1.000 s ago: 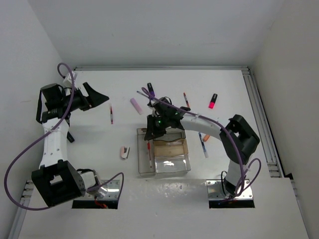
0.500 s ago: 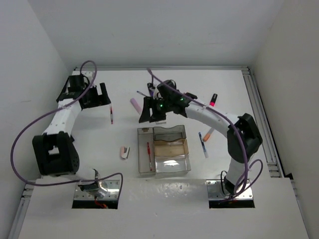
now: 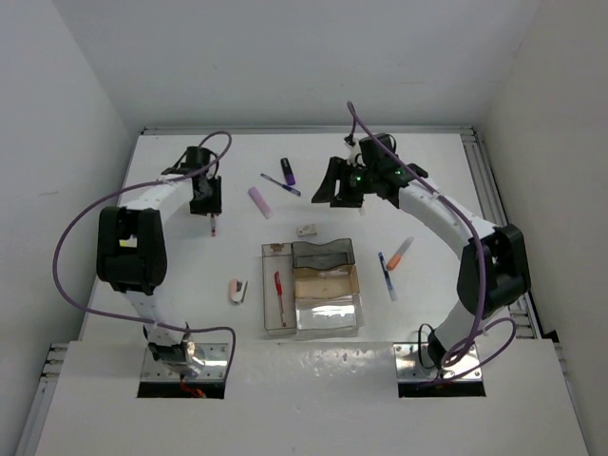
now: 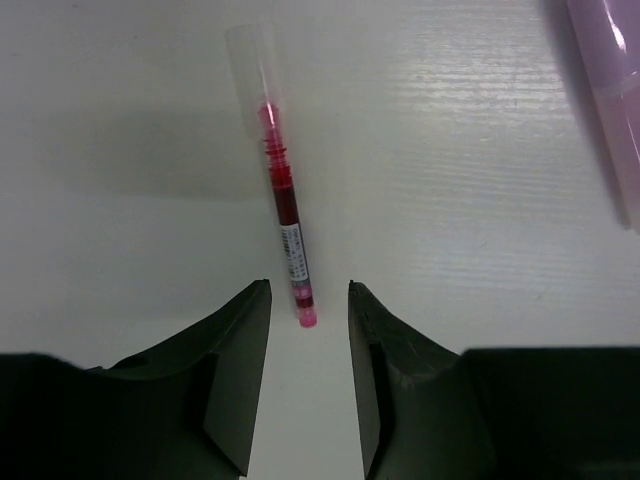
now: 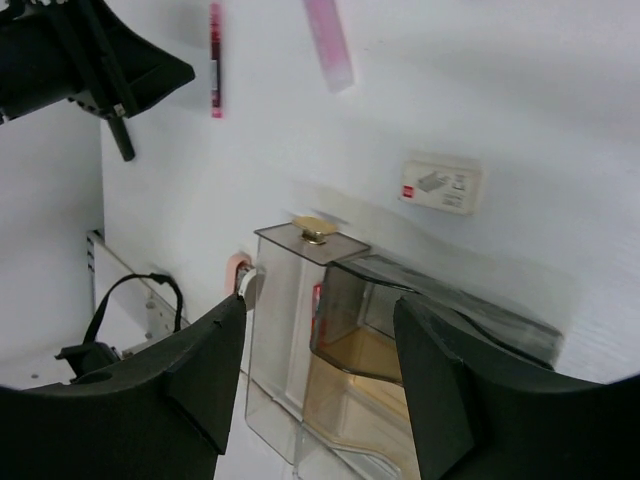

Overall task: Sort the stationery into containers
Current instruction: Grab a piece of stationery with the left arm

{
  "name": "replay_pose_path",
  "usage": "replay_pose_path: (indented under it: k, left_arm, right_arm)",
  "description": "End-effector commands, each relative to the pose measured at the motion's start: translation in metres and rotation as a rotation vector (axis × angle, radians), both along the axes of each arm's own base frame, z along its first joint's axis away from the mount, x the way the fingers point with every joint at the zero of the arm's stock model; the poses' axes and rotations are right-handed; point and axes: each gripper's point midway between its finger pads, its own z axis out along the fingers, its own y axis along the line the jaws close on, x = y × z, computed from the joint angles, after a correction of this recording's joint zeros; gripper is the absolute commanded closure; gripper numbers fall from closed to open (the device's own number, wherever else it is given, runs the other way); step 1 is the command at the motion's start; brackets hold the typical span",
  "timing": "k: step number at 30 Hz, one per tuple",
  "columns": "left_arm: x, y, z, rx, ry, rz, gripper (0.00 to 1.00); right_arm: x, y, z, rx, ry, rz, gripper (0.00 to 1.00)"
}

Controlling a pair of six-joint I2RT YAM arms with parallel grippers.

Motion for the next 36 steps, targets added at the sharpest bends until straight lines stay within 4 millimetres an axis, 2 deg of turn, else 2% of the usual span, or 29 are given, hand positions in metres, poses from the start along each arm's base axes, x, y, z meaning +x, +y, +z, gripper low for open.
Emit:
replay_pose_path:
  k: [1,2,5,15,21,24,25,26,28,29,30,32,34,35,36]
  left_arm:
    - [0.012,0.002,-0.002,0.061,-0.006,0.046,0.57]
    - [0.013,0.000,-0.004,0.065,-0.002,0.038,0.52]
    - [0.016,-0.002,-0.012,0.070,0.020,0.035,0.48]
    - [0.006,0.007,-0.042,0.094,0.111,0.053,0.52]
    - [-0.013,-0.002,-0.060,-0.009,0.152,0.019,0.60]
    - [-0.017,-0.007,-0.062,-0.047,0.152,0.000,0.71]
    - [-0.017,-0.008,-0.061,-0.051,0.149,-0.007,0.78]
    - [-0.017,-0.008,-0.057,-0.052,0.142,-0.008,0.82]
    - [-0.017,-0.008,-0.052,-0.050,0.136,-0.017,0.91]
    - [-0.015,-0.007,-0.044,-0.049,0.116,-0.017,0.94]
    - [-0.010,-0.007,-0.035,-0.047,0.096,-0.021,0.98]
    - [-0.005,-0.015,-0.008,-0.078,0.035,-0.058,1.00]
    - [0.003,-0.032,0.020,-0.168,-0.060,-0.127,1.00]
    - [0.005,-0.041,0.052,-0.197,-0.152,-0.165,1.00]
    - [0.002,-0.060,0.067,-0.267,-0.194,-0.234,1.00]
  right_arm:
    - [0.002,-0.010,0.007,0.016,-0.013,-0.016,0.40]
    - [0.002,-0.011,0.005,0.014,-0.006,-0.018,0.40]
    - [0.003,-0.013,0.003,0.013,0.002,-0.022,0.40]
    - [0.008,-0.014,0.001,0.023,0.014,-0.028,0.41]
    - [0.012,-0.005,0.006,0.058,0.002,0.004,0.41]
    - [0.018,0.007,0.015,0.084,-0.011,0.028,0.41]
    - [0.019,0.012,0.018,0.094,-0.016,0.040,0.41]
    - [0.023,0.017,0.026,0.103,-0.037,0.046,0.41]
    - [0.027,0.026,0.028,0.109,-0.042,0.059,0.41]
    - [0.031,0.030,0.039,0.120,-0.066,0.064,0.40]
    - [0.033,0.034,0.040,0.126,-0.072,0.069,0.40]
    - [0.034,0.044,0.052,0.151,-0.098,0.092,0.38]
    - [0.034,0.054,0.060,0.181,-0.112,0.109,0.36]
    - [0.036,0.058,0.071,0.206,-0.128,0.119,0.35]
    - [0.037,0.063,0.080,0.231,-0.149,0.129,0.35]
